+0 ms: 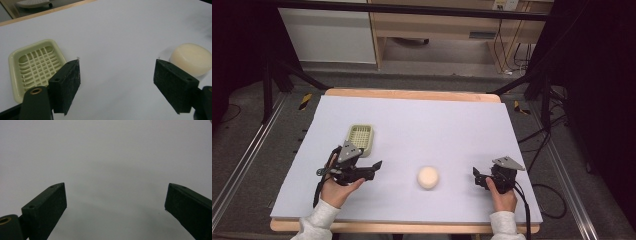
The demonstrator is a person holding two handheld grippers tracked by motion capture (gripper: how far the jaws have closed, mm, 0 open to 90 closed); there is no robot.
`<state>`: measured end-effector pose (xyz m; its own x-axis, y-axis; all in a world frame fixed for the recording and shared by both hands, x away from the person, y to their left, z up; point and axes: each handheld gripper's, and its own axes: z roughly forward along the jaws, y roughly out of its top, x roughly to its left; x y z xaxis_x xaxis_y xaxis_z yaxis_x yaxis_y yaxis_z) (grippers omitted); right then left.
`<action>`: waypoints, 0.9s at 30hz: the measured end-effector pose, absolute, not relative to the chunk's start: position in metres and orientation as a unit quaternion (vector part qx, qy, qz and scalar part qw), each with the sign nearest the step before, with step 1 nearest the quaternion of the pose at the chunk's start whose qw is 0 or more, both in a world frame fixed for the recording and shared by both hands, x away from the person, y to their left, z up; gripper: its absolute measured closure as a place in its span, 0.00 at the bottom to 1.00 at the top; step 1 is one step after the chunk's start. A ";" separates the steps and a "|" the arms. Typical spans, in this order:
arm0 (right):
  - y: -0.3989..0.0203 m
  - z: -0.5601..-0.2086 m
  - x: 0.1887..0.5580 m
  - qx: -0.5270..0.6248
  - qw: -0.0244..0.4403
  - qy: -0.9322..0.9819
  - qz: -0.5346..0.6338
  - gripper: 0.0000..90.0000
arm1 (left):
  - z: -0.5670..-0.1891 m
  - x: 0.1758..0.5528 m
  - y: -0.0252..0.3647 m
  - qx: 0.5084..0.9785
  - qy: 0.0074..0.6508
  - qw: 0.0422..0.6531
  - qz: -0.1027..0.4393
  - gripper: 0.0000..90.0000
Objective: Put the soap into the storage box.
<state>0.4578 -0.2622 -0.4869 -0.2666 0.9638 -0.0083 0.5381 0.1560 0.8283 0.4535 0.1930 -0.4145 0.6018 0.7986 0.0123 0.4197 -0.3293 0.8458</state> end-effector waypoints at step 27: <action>-0.262 -0.487 0.458 0.534 0.288 0.704 0.369 0.05 | -0.409 0.453 0.138 0.806 0.345 0.438 0.199 0.23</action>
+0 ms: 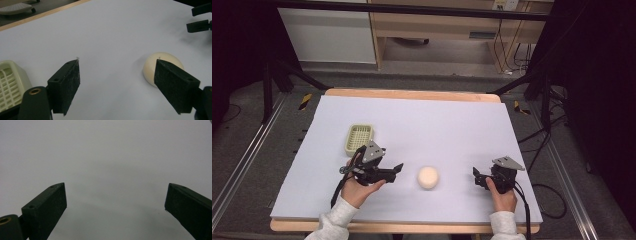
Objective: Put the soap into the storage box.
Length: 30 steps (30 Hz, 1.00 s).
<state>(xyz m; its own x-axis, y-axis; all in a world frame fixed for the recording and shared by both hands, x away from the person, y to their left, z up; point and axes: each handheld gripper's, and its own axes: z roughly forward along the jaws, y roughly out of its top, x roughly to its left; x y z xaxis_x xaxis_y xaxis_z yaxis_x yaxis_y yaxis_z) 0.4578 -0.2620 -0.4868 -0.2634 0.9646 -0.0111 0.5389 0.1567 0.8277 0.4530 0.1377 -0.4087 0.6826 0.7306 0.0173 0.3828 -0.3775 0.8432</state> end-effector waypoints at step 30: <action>-0.263 -0.487 0.458 0.535 0.287 0.701 0.374 0.05 | -0.422 0.454 0.089 0.829 0.318 0.429 0.167 0.22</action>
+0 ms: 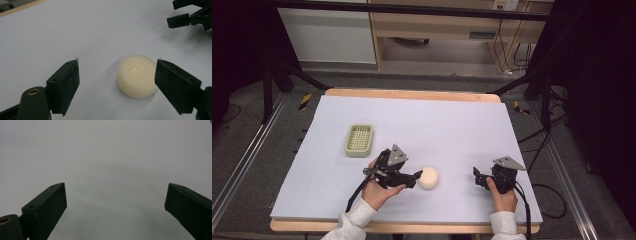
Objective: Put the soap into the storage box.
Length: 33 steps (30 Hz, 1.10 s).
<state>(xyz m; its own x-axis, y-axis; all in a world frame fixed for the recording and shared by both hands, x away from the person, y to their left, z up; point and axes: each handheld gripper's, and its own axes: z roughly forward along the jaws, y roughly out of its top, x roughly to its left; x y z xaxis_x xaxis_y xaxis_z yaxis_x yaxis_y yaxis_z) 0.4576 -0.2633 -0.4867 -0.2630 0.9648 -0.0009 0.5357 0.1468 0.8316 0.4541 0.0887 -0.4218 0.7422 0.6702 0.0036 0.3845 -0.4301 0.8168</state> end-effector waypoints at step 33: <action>-0.262 -0.487 0.457 0.534 0.286 0.703 0.373 0.05 | -0.442 0.458 0.062 0.846 0.312 0.406 0.148 0.19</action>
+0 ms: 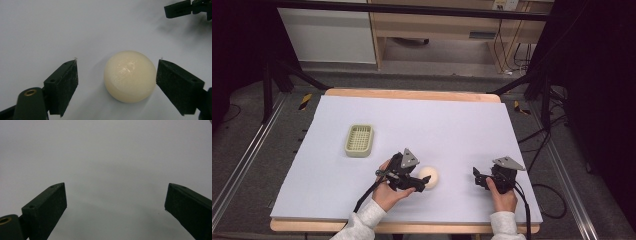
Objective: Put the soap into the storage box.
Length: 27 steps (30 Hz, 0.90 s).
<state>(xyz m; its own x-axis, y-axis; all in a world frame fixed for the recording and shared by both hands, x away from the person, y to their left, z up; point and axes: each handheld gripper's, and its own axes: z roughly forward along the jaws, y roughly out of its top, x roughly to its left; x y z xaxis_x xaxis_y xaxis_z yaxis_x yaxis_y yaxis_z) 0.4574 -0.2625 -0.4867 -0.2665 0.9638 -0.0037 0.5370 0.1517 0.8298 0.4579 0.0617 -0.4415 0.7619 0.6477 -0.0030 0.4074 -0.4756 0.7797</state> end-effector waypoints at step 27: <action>-0.262 -0.487 0.457 0.533 0.286 0.704 0.373 0.05 | -0.459 0.459 0.038 0.865 0.300 0.377 0.137 0.16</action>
